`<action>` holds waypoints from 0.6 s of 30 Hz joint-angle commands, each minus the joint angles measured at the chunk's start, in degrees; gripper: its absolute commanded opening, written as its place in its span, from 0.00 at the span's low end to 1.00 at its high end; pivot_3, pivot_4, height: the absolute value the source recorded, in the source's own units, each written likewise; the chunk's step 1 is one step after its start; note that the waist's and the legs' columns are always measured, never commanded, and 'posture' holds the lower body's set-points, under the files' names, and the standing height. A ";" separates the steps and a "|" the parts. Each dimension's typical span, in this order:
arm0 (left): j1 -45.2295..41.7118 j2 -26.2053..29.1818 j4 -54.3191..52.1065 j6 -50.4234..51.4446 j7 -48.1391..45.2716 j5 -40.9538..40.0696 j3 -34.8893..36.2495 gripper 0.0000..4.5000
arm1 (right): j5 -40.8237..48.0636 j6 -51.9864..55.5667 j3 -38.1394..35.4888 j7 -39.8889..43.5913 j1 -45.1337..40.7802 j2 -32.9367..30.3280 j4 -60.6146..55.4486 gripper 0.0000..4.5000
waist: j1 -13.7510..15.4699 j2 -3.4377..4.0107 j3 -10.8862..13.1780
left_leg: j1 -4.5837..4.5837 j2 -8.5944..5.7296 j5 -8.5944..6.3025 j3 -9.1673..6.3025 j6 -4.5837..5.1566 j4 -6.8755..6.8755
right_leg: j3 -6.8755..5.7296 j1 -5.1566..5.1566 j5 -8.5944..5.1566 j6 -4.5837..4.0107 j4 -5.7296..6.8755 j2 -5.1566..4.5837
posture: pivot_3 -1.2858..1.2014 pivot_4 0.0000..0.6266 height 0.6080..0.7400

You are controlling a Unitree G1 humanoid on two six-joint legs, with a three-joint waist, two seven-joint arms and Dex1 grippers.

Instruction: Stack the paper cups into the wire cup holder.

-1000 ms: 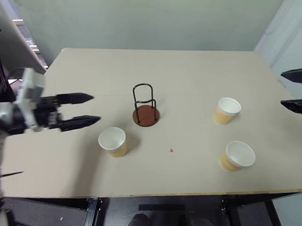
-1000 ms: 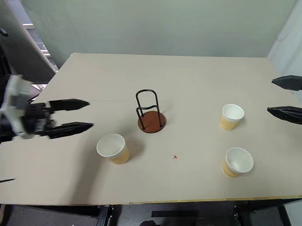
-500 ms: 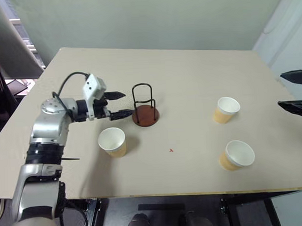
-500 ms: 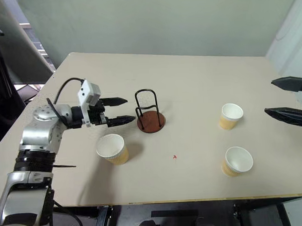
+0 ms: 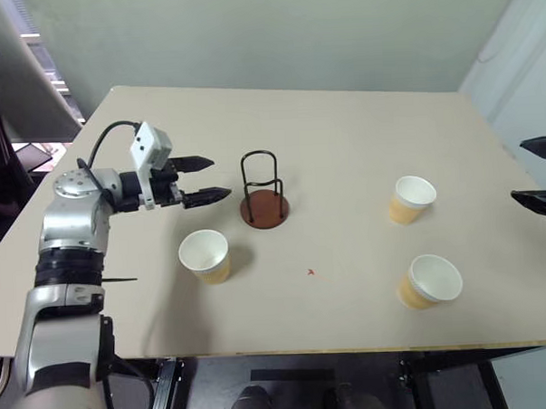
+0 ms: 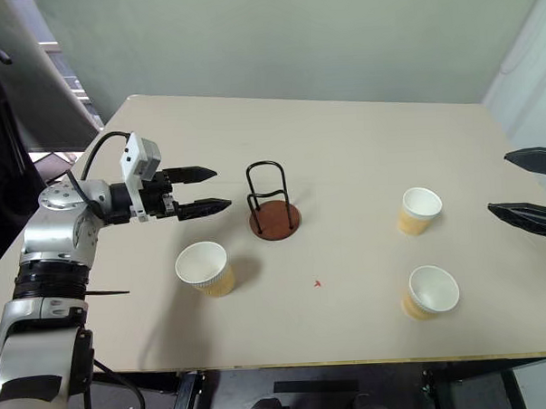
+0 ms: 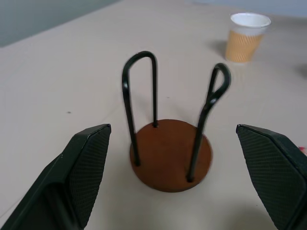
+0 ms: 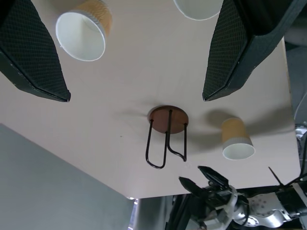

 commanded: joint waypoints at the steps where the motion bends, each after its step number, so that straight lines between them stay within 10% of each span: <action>1: -0.02 -0.69 -4.42 3.12 -3.39 -2.72 0.02 1.00 | 0.24 -0.79 -1.90 -0.73 -0.22 -0.39 -1.57 1.00 | 0.22 0.00 0.00 | -0.01 0.00 -0.01 -0.02 0.01 0.03 | 0.00 0.00 0.01 0.02 0.00 -0.01 | 0.52 0.24 1.00; 18: -5.51 -11.27 8.50 -10.51 3.52 7.20 -4.23 0.96 | 0.55 -0.42 -3.63 -2.09 1.31 -0.33 -3.22 1.00 | 0.74 0.00 0.00 | -0.03 -0.02 -0.08 0.04 0.15 0.37 | 0.03 0.17 0.04 0.21 -0.02 0.02 | 0.52 0.24 1.00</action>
